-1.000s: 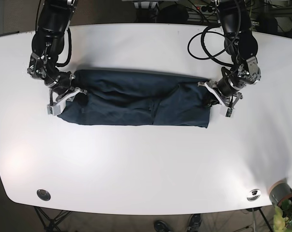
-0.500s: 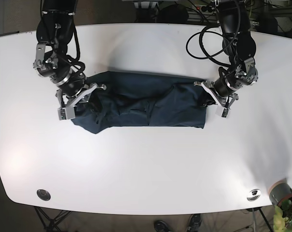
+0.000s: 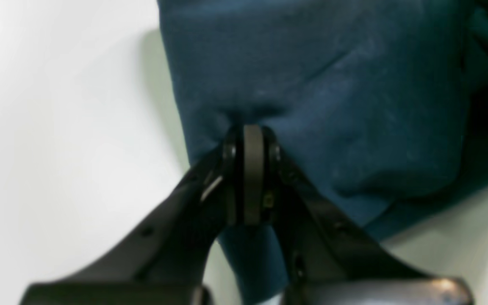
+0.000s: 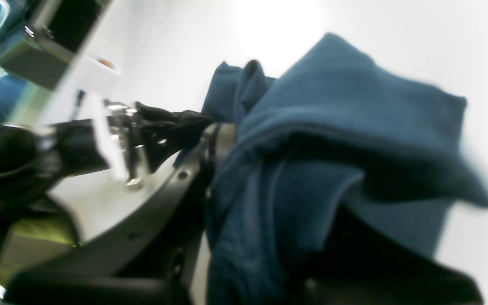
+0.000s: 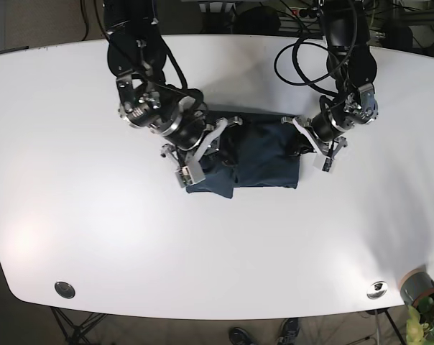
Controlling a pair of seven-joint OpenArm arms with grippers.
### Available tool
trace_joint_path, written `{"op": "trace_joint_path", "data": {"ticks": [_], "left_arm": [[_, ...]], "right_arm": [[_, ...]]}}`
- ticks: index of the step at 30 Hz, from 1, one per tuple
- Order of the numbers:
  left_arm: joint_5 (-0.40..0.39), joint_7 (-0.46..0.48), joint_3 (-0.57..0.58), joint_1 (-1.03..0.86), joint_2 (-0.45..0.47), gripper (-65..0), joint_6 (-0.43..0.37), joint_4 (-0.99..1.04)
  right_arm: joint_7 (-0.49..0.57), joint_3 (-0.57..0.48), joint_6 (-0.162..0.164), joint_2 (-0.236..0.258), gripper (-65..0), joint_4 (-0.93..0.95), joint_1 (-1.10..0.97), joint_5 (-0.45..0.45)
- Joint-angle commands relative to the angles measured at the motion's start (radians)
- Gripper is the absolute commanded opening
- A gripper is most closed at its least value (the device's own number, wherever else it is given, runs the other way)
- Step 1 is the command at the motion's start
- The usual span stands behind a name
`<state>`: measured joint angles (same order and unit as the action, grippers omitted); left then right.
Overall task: Fold the T-shirt properly
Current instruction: 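Fold the other strip end with the right gripper onto the bundle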
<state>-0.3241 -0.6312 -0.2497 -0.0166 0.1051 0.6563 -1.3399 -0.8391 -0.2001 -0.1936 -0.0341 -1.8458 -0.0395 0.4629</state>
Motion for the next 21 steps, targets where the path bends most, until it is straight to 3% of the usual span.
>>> {"op": "trace_joint_path", "data": {"ticks": [1,9,21], "left_arm": [[0.032,-0.049,0.002,-0.007,0.003,-65.0,0.003,-0.003],[0.032,-0.049,0.002,-0.012,0.003,-65.0,0.003,-0.003],[0.03,-0.049,0.029,-0.012,0.003,-65.0,0.004,0.0]], "right_arm": [[0.074,-0.028,-0.008,-0.03,-62.8,0.025,0.033,-0.031],[0.18,-0.103,0.001,-0.066,-62.6,0.179,0.097,-0.109],[0.195,-0.184,0.003,-0.086,-62.3,0.311,0.189,-0.143]]}}
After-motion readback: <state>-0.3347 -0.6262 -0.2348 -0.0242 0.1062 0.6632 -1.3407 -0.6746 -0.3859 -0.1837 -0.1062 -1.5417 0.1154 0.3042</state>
